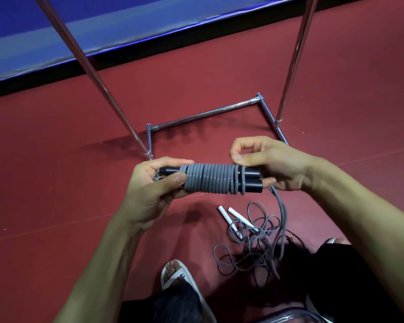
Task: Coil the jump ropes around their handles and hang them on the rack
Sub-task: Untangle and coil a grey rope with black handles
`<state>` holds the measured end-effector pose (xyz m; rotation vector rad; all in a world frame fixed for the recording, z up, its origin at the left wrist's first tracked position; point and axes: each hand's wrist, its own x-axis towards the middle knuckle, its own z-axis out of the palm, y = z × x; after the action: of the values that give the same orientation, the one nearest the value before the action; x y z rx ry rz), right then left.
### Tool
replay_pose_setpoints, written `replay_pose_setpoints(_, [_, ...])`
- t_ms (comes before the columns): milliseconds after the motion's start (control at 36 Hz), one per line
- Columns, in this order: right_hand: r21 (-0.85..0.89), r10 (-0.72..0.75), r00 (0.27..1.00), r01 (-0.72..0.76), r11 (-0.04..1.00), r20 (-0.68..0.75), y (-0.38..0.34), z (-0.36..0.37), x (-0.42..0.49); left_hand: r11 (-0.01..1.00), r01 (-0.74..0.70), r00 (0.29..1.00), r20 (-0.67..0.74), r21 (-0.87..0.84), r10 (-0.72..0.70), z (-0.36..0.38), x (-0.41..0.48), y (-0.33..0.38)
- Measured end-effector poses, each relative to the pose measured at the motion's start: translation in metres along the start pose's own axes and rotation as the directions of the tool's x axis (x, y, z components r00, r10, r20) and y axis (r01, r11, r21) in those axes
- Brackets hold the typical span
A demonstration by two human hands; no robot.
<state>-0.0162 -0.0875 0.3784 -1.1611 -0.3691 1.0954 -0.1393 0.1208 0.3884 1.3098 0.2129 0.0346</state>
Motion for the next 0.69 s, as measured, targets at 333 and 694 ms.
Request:
replay_pose_setpoints(333, [0.580, -0.082, 0.973, 0.196, 0.791, -0.216, 0.009, 0.024, 0.008, 0.971, -0.029, 0.996, -0.084, -0.237, 0.009, 0.005, 0.005, -0.002])
replay_pose_setpoints(694, [0.294, -0.252, 0.943, 0.309, 0.905, -0.215, 0.010, 0.039, 0.008, 0.909, -0.121, 0.924, -0.381, -0.399, -0.044, 0.026, 0.010, -0.008])
